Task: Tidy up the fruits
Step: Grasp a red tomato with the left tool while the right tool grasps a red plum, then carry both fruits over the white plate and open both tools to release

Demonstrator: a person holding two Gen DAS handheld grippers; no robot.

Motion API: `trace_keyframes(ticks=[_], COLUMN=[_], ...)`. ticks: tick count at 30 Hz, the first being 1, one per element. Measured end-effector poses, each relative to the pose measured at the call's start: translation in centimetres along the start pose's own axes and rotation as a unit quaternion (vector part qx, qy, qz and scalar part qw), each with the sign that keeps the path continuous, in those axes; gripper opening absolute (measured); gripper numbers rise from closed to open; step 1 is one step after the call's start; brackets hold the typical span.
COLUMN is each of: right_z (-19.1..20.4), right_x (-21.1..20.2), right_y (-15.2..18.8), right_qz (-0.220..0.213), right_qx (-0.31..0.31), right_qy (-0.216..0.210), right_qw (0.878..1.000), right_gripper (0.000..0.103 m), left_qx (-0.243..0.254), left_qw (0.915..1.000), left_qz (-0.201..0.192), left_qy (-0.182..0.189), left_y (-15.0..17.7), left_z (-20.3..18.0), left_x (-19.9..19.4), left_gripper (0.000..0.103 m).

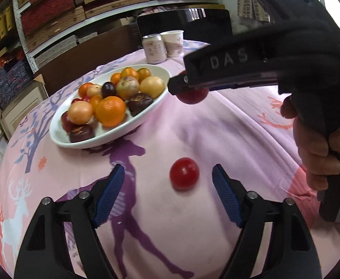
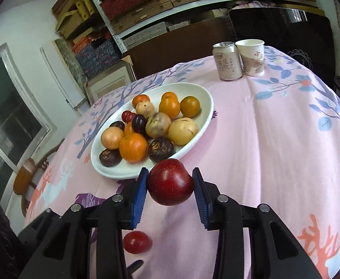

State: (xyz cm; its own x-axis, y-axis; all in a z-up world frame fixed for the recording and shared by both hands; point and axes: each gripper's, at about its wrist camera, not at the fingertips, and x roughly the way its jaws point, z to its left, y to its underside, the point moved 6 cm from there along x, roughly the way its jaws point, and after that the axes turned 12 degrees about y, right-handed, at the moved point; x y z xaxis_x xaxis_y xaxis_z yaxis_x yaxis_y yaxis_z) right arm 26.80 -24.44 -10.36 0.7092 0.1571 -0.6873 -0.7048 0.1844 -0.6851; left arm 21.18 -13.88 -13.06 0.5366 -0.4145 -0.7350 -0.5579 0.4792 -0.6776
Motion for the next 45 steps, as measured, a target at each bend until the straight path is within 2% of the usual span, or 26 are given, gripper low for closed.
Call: trace_keyframes(ticks=[1, 3, 6, 10, 12, 15, 19, 24, 27, 30, 35, 40, 41, 43, 45], right_z=[-0.2, -0.4, -0.4, -0.3, -0.4, -0.3, 1.1, 3.5, 5.1, 6.6, 8.4, 8.8, 8.9, 9.0, 9.0], right_x=[0.0, 0.0, -0.1, -0.5, -0.6, -1.0, -1.1, -0.1, 1.0, 2.8, 6.5, 9.1, 9.6, 9.9, 9.7], right_y=[-0.1, -0.2, -0.2, -0.2, -0.1, -0.1, -1.0, -3.2, -5.4, -7.5, -9.8, -10.6, -10.6, -10.3, -10.1], right_qz=[0.001, 0.003, 0.003, -0.003, -0.008, -0.025, -0.04, -0.048, -0.058, -0.06, -0.05, -0.043, -0.04, -0.04, -0.05], right_qx=[0.004, 0.01, 0.01, 0.008, 0.006, -0.009, -0.037, -0.084, -0.097, -0.107, -0.123, -0.133, -0.138, -0.143, -0.144], right_qy=[-0.001, -0.005, -0.008, -0.005, 0.002, 0.028, 0.041, 0.058, 0.059, 0.056, 0.061, 0.071, 0.072, 0.08, 0.084], right_qw=[1.0, 1.0, 1.0, 1.0, 1.0, 0.999, 0.998, 0.994, 0.992, 0.991, 0.989, 0.988, 0.987, 0.986, 0.985], right_gripper=[0.039, 0.039, 0.039, 0.039, 0.039, 0.039, 0.039, 0.039, 0.039, 0.039, 0.039, 0.04, 0.04, 0.043, 0.05], left_qx=[-0.002, -0.013, -0.024, -0.035, -0.045, -0.073, -0.125, -0.148, -0.15, -0.157, -0.177, -0.182, -0.182, -0.184, -0.18], left_qw=[1.0, 0.9993, 0.9981, 0.998, 0.9983, 0.997, 0.9908, 0.9847, 0.9833, 0.9826, 0.9802, 0.9798, 0.98, 0.9798, 0.9796], left_qz=[0.006, 0.019, 0.023, 0.005, -0.007, -0.022, -0.049, -0.075, -0.078, -0.074, -0.067, -0.055, -0.053, -0.053, -0.06], left_qy=[0.007, 0.028, 0.052, 0.052, 0.036, 0.015, -0.016, -0.053, -0.068, -0.067, -0.059, -0.061, -0.059, -0.057, -0.065], left_y=[-0.2, -0.2, -0.3, -0.4, -0.5, -1.0, -2.9, -6.4, -8.6, -10.0, -11.1, -11.2, -11.2, -11.1, -11.1], left_z=[-0.1, 0.0, 0.1, 0.6, 1.8, 4.6, 9.8, 15.1, 17.6, 19.5, 22.3, 23.8, 23.9, 24.0, 23.9], left_x=[0.4, 1.1, 1.5, 0.7, -0.2, -1.3, -2.9, -3.7, -2.8, -1.1, 2.2, 5.2, 5.6, 6.0, 5.7], left_gripper=[0.061, 0.035, 0.028, 0.028, 0.028, 0.028, 0.028, 0.028, 0.028, 0.028, 0.028, 0.028, 0.029, 0.037, 0.052])
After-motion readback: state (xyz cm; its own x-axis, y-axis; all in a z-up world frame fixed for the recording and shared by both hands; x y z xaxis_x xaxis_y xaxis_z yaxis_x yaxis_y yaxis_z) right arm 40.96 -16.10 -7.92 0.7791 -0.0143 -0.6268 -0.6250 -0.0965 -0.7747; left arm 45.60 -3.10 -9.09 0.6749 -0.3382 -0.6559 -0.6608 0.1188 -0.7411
